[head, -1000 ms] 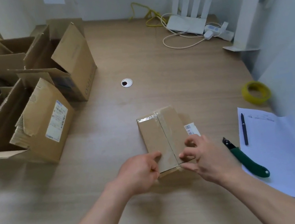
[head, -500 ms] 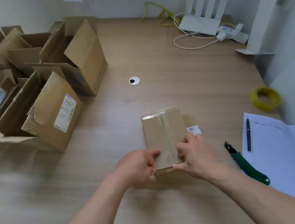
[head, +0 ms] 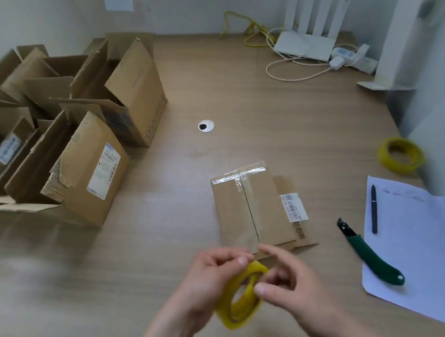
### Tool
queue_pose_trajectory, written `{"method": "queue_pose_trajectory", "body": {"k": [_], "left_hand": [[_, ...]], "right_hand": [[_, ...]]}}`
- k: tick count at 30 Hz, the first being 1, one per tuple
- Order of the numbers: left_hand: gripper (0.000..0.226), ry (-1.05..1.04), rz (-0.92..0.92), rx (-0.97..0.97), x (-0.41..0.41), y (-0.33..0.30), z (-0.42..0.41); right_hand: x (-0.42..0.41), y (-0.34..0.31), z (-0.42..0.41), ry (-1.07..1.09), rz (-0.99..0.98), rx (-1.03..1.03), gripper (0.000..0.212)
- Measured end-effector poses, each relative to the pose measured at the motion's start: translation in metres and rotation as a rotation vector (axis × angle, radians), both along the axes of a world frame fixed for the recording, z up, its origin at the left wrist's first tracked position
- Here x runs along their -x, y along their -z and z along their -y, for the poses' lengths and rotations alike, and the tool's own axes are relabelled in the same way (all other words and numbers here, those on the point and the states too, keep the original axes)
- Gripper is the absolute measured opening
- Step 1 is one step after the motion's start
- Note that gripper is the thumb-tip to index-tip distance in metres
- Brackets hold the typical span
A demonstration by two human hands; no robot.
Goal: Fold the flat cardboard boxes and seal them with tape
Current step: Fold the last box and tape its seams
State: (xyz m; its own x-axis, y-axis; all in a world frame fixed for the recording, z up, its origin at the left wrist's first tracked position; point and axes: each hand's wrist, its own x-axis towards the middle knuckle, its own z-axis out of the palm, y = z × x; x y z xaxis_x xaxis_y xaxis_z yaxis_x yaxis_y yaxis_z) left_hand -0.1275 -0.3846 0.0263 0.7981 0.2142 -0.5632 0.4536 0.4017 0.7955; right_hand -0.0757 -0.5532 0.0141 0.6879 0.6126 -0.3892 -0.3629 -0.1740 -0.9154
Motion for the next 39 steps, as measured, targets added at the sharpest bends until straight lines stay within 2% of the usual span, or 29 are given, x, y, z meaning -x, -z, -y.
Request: {"method": "queue_pose_trajectory", "body": {"k": [2,4,6,9,12,16,18,20,22,24,26,29,30,33,34,37,39], "left_hand": [[0.010,-0.059,0.000,0.177,0.002,0.004,0.023],[0.012,-0.101,0.000,0.251,0.004,0.010,0.037],[0.012,-0.127,-0.010,0.154,0.006,0.019,0.047],[0.019,-0.145,-0.013,0.012,0.003,0.023,0.062],[0.022,-0.230,0.036,0.008,-0.002,0.019,0.078],[0.021,-0.347,0.121,0.098,-0.010,0.014,0.094],[0.021,-0.350,0.136,0.158,-0.013,0.012,0.098],[0.023,-0.340,0.141,0.139,-0.015,0.014,0.099],[0.028,-0.309,0.167,0.008,-0.013,0.018,0.098],[0.032,-0.213,0.212,-0.208,-0.010,0.023,0.095],[0.033,-0.178,0.208,-0.329,-0.006,0.031,0.089],[0.025,-0.320,0.075,-0.261,-0.001,0.035,0.074],[0.021,-0.301,0.067,-0.237,-0.001,0.035,0.069],[0.050,-0.118,0.105,-0.127,-0.008,0.030,0.072],[0.053,-0.077,0.119,-0.093,-0.012,0.028,0.075],[0.047,0.021,0.166,-0.123,-0.025,0.023,0.086],[0.046,0.048,0.185,-0.218,-0.030,0.023,0.091]], "right_hand": [[0.014,0.009,-0.006,0.036,-0.014,-0.025,0.057],[0.019,0.014,-0.005,0.100,-0.016,0.015,0.052],[0.021,0.015,0.001,0.118,0.005,0.046,0.048],[0.016,0.016,0.009,0.122,0.154,0.182,0.037],[0.005,0.016,0.014,0.167,0.231,0.310,0.030],[-0.006,0.013,0.022,0.241,0.182,0.284,0.017],[-0.009,0.011,0.026,0.251,0.219,0.301,0.016],[-0.014,0.007,0.031,0.261,0.270,0.316,0.011],[-0.021,0.004,0.036,0.210,0.314,0.337,0.018],[-0.030,-0.002,0.045,0.098,0.352,0.379,0.017],[-0.041,-0.008,0.055,-0.014,0.419,0.440,0.016],[-0.059,-0.016,0.069,-0.106,0.470,0.532,0.015],[-0.065,-0.017,0.073,-0.138,0.470,0.555,0.015],[-0.077,-0.018,0.078,-0.235,0.483,0.559,0.010],[-0.079,-0.018,0.077,-0.264,0.489,0.552,0.009],[-0.084,-0.020,0.074,-0.341,0.506,0.555,0.022],[-0.086,-0.020,0.072,-0.375,0.514,0.551,0.031]]}}
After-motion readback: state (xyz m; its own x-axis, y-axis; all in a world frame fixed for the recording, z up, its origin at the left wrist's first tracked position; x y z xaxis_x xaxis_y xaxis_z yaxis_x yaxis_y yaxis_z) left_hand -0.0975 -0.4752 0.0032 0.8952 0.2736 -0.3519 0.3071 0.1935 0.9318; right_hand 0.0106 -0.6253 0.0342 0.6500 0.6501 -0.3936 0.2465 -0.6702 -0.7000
